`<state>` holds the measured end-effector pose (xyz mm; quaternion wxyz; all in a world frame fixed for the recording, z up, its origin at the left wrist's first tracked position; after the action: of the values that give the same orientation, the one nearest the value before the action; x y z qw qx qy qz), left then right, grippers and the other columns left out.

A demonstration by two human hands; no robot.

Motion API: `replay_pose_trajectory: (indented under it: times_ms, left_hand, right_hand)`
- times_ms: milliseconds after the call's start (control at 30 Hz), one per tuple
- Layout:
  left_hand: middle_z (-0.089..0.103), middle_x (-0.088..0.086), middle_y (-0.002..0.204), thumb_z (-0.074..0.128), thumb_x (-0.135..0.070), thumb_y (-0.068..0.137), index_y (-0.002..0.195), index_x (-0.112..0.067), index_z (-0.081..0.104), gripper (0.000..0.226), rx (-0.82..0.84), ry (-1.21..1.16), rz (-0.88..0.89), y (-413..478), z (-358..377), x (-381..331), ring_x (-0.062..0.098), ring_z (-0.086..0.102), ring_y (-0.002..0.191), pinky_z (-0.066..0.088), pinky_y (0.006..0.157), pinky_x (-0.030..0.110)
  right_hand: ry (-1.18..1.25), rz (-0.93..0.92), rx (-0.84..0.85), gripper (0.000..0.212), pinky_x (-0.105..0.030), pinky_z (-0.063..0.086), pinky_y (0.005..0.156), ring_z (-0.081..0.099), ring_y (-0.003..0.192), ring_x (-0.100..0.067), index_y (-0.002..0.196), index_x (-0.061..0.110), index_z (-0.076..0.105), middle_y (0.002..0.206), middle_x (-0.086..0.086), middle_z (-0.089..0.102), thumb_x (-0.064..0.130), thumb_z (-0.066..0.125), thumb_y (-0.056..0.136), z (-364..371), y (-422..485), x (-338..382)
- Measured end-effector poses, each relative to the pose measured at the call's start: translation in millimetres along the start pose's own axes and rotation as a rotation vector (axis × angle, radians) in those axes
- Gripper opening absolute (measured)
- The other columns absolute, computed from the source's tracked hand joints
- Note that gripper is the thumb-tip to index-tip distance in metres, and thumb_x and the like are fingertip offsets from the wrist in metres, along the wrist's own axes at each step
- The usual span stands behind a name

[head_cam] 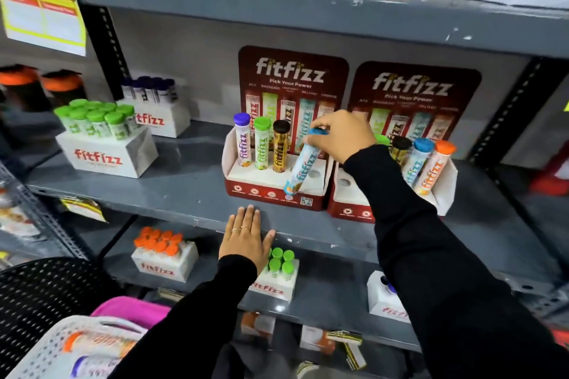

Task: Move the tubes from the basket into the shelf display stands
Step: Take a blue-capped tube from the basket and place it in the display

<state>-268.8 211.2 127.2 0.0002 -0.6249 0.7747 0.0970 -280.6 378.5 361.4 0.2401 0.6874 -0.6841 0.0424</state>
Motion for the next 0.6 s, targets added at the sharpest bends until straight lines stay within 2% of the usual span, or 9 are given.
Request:
replay_pose_trajectory:
  times_ms: [133,233,333,500,600]
  left_hand:
    - [0.012,0.007,0.155,0.019,-0.05,0.094,0.143,-0.009,0.011,0.064,-0.007,-0.016,0.026,0.7,-3.3,2.4,0.022,0.004,0.142,-0.001,0.116,0.037]
    - [0.012,0.007,0.155,0.019,-0.05,0.094,0.143,-0.01,0.012,0.063,-0.01,-0.023,0.039,-0.9,-5.5,3.5,0.021,0.005,0.142,-0.002,0.115,0.036]
    - [0.01,0.006,0.155,0.016,-0.051,0.094,0.143,-0.01,0.01,0.064,-0.016,-0.008,0.04,-0.5,-4.5,3.8,0.021,0.003,0.142,-0.004,0.115,0.035]
    - [0.009,0.006,0.156,0.013,-0.052,0.093,0.143,-0.011,0.007,0.065,-0.026,0.002,0.048,0.3,-0.2,6.3,0.02,0.001,0.142,-0.01,0.111,0.033]
    - [0.01,0.006,0.156,0.012,-0.053,0.093,0.143,-0.011,0.008,0.066,-0.028,0.003,0.048,0.1,2.7,6.9,0.021,0.001,0.142,-0.011,0.11,0.033]
  right_hand:
    - [-0.083,0.084,-0.135,0.043,-0.039,0.053,0.082,0.062,0.097,-0.033,0.101,-0.001,0.069,0.102,-0.019,0.07,0.039,0.062,0.087,8.0,12.9,4.0]
    - [-0.061,0.095,-0.18,0.04,-0.043,0.055,0.084,0.063,0.096,-0.037,0.1,-0.004,0.067,0.101,-0.022,0.068,0.034,0.061,0.089,17.2,19.8,6.6]
    - [-0.119,0.079,-0.163,0.036,-0.041,0.052,0.086,0.061,0.102,-0.038,0.105,-0.002,0.065,0.11,-0.022,0.065,0.031,0.057,0.092,28.8,25.1,7.8]
    - [-0.226,0.044,-0.157,0.035,-0.041,0.053,0.08,0.063,0.095,-0.038,0.099,-0.003,0.065,0.103,-0.024,0.066,0.03,0.063,0.088,26.8,34.9,9.9]
    - [-0.278,0.024,-0.078,0.03,-0.04,0.053,0.078,0.064,0.094,-0.038,0.098,-0.003,0.065,0.102,-0.023,0.067,0.024,0.063,0.088,38.6,35.8,7.8]
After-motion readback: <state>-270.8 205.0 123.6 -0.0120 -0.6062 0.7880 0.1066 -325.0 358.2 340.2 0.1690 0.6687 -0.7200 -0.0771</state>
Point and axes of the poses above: each hand's wrist, its own y-axis towards the middle knuckle, its own z-axis out of the palm, x = y × z, the point moved 4 cm from there along y, towards the middle knuckle
